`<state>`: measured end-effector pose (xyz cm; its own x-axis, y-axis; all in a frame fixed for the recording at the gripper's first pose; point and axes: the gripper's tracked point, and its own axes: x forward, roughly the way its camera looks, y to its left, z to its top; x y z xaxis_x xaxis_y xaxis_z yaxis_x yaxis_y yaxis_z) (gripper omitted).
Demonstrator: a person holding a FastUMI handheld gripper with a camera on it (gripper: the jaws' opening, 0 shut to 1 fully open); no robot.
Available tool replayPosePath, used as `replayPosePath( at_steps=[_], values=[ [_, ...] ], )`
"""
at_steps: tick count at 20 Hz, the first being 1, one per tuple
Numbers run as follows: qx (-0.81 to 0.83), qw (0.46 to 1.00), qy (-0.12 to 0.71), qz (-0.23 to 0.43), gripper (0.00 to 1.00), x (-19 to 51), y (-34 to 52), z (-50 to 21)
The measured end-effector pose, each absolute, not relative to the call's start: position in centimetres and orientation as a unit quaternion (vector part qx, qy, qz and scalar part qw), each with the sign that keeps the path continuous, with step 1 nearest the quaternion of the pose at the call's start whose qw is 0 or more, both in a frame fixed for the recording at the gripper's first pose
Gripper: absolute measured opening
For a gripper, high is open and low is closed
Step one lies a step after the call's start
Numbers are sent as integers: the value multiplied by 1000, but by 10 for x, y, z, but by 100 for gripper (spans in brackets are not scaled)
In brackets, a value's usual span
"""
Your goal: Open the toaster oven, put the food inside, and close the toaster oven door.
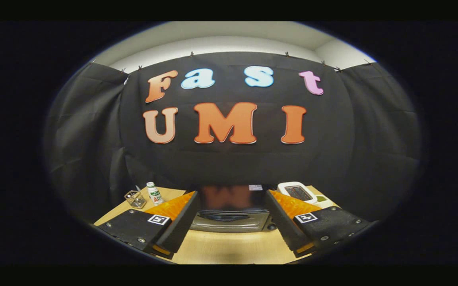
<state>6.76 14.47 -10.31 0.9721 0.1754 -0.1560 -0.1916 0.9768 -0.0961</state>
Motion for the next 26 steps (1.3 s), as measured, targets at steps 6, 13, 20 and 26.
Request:
replayPosePath(
  at_steps=[6, 13, 20, 26],
  values=[
    [-90, 983, 124, 104, 99, 112, 177, -160],
    [-105, 975, 177, 79, 99, 165, 171, -214],
    [-121, 966, 216, 72, 99, 185, 171, -247],
    [-105, 963, 235, 80, 99, 177, 181, -256]
  ],
)
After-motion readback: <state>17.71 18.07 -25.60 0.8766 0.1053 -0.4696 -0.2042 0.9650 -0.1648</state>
